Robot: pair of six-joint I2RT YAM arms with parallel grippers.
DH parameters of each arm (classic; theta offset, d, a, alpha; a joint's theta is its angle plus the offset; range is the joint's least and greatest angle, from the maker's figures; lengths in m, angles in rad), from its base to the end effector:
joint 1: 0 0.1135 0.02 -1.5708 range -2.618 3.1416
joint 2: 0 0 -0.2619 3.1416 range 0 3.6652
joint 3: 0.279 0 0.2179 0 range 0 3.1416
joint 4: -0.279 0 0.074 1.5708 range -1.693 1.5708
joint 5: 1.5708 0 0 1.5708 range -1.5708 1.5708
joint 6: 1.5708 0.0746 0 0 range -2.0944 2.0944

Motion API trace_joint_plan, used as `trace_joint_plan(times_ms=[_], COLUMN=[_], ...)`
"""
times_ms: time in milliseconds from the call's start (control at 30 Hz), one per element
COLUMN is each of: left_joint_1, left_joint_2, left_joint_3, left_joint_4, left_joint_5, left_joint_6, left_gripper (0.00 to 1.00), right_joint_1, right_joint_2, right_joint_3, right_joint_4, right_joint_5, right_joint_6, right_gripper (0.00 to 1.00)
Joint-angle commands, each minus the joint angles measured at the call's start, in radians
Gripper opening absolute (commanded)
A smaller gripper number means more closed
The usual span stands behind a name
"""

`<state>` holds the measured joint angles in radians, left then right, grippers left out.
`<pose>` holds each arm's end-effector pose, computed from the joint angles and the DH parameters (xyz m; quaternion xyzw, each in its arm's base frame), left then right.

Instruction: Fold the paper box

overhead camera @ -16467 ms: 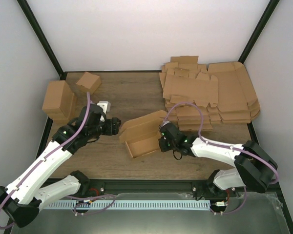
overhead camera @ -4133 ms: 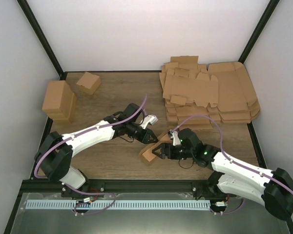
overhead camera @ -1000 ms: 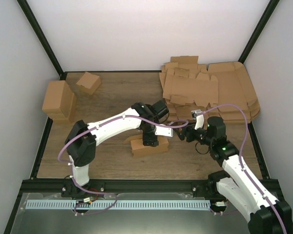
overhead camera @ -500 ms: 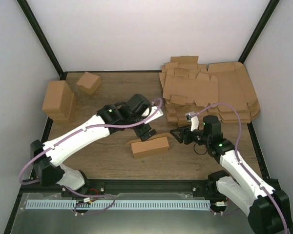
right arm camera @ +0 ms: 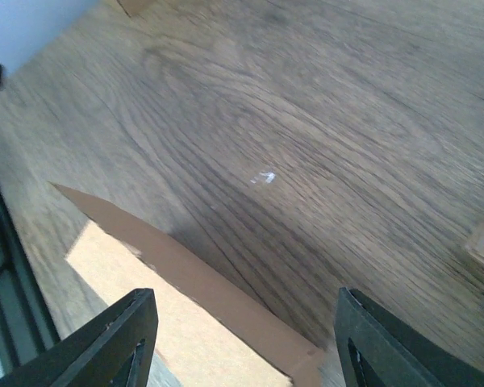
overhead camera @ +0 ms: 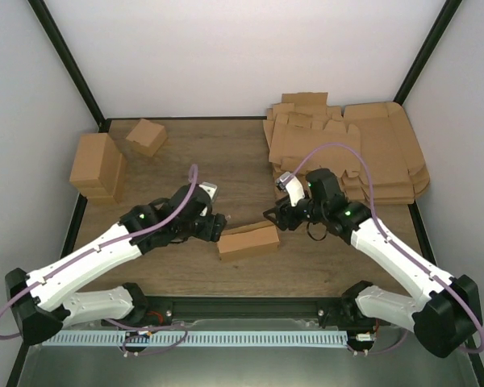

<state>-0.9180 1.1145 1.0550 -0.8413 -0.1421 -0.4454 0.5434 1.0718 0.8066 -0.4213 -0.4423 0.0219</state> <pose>0.1354 -0.1597 0.2802 0.1979 0.9213 -0.1546 0.2969 0.1735 0.1421 0.2568 -0.3180 0.8278 0.3068 0.3456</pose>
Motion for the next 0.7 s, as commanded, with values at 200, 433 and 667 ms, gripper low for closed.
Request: trace_joint_plan(times_ms=[200, 433, 667], left_joint_1=[0.001, 0.003, 0.027], left_joint_2=[-0.006, 0.037, 0.068], left_joint_3=[-0.12, -0.15, -0.206], left_joint_4=[0.034, 0.057, 0.108], left_joint_5=[-0.022, 0.028, 0.091], left_joint_6=[-0.111, -0.11, -0.121], left_gripper=[0.55, 0.5, 0.49], right_joint_1=[0.022, 0.037, 0.053], right_joint_2=[0.038, 0.083, 0.098], right_joint_3=[0.112, 0.147, 0.165], right_joint_4=[-0.204, -0.233, -0.235], right_joint_5=[0.131, 0.146, 0.123], right_joint_6=[-0.137, -0.146, -0.157], right_gripper=[0.62, 0.6, 0.61])
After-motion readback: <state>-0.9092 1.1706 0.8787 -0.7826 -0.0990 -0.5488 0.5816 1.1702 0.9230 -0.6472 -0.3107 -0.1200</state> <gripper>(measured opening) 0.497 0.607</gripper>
